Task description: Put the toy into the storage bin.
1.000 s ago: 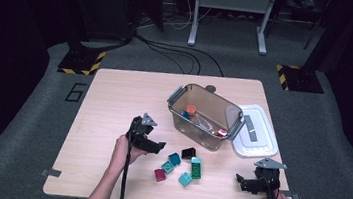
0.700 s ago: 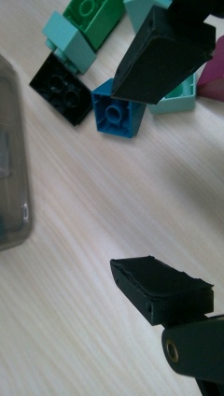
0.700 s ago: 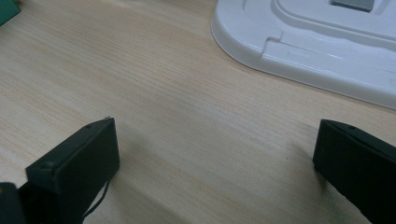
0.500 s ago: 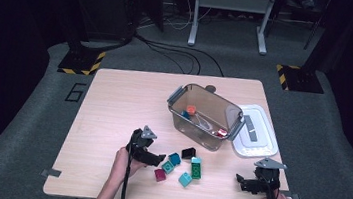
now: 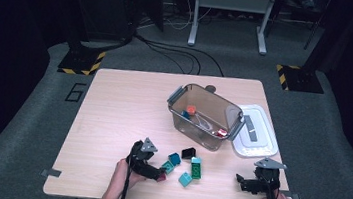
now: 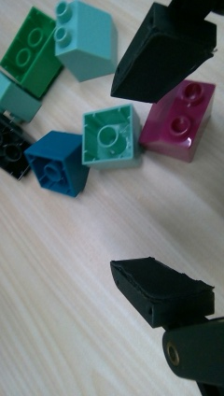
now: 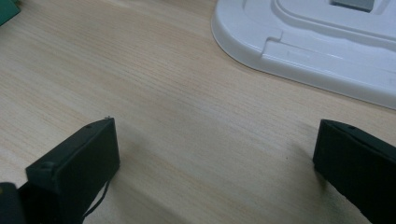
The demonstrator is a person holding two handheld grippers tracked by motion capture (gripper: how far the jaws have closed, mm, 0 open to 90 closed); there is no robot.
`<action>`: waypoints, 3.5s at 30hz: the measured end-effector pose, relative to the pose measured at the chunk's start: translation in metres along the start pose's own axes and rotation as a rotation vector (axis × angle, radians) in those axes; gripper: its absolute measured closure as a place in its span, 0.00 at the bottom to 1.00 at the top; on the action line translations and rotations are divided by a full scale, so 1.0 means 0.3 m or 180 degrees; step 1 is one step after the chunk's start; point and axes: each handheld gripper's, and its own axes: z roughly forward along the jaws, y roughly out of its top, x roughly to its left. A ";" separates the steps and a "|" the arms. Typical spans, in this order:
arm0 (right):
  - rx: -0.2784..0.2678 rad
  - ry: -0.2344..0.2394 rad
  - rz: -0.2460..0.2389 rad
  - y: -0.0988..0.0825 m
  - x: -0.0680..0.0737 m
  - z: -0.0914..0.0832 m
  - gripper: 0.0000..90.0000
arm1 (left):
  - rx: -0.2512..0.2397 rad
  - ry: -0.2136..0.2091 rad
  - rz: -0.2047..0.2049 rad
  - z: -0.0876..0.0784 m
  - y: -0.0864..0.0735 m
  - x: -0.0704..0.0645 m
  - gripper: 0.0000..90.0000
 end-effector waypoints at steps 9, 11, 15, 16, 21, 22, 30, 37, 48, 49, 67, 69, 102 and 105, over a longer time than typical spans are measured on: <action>-0.0001 -0.0001 0.0004 0.000 0.000 0.000 0.00 | 0.0081 -0.0036 0.0049 0.019 -0.042 -0.027 0.16; -0.0001 0.0001 -0.0008 0.000 -0.001 0.000 0.00 | 0.0079 -0.0023 0.0063 0.017 -0.045 -0.031 0.16; -0.0002 0.0000 0.0002 0.000 0.000 0.000 0.00 | -0.0067 -0.0061 0.0041 -0.011 -0.041 -0.038 0.17; -0.0002 -0.0001 0.0005 0.000 0.000 0.000 0.00 | -0.0080 -0.0059 0.0053 -0.017 -0.039 -0.041 0.17; 0.0001 0.0000 0.0002 0.000 0.000 0.000 0.00 | -0.0026 -0.0075 0.0142 -0.019 -0.040 -0.056 0.17; -0.0001 -0.0001 0.0004 0.000 0.000 0.000 0.00 | 0.0019 -0.0092 0.0157 -0.014 -0.045 -0.060 0.17; -0.0001 -0.0001 0.0005 0.000 0.000 0.000 0.00 | 0.0089 -0.0079 0.0260 0.015 -0.085 -0.075 0.36; -0.0002 0.0000 0.0004 0.000 0.000 0.000 0.00 | -0.0070 -0.0011 0.0195 0.008 -0.103 -0.069 0.52; -0.0001 -0.0001 0.0006 0.000 0.000 0.000 0.00 | -0.0130 0.0010 0.0094 0.003 -0.104 -0.054 0.64; 0.0001 0.0006 0.0005 0.000 0.000 0.000 0.00 | -0.0130 0.0010 0.0094 0.003 -0.104 -0.054 0.64; 0.0001 0.0008 0.0009 0.001 0.000 0.001 0.00 | -0.0250 0.0056 -0.0048 0.009 -0.110 -0.016 0.65; 0.0001 0.0008 -0.0004 0.001 0.000 0.001 0.00 | -0.0273 0.0118 -0.0074 -0.007 -0.096 0.000 0.65; -0.0002 0.0028 -0.0029 0.002 0.000 0.002 0.00 | -0.0629 0.0332 0.0012 -0.131 0.115 0.120 0.65; -0.0002 0.0028 -0.0030 0.002 0.000 0.002 0.00 | -0.0604 0.0340 0.0040 -0.136 0.144 0.130 0.65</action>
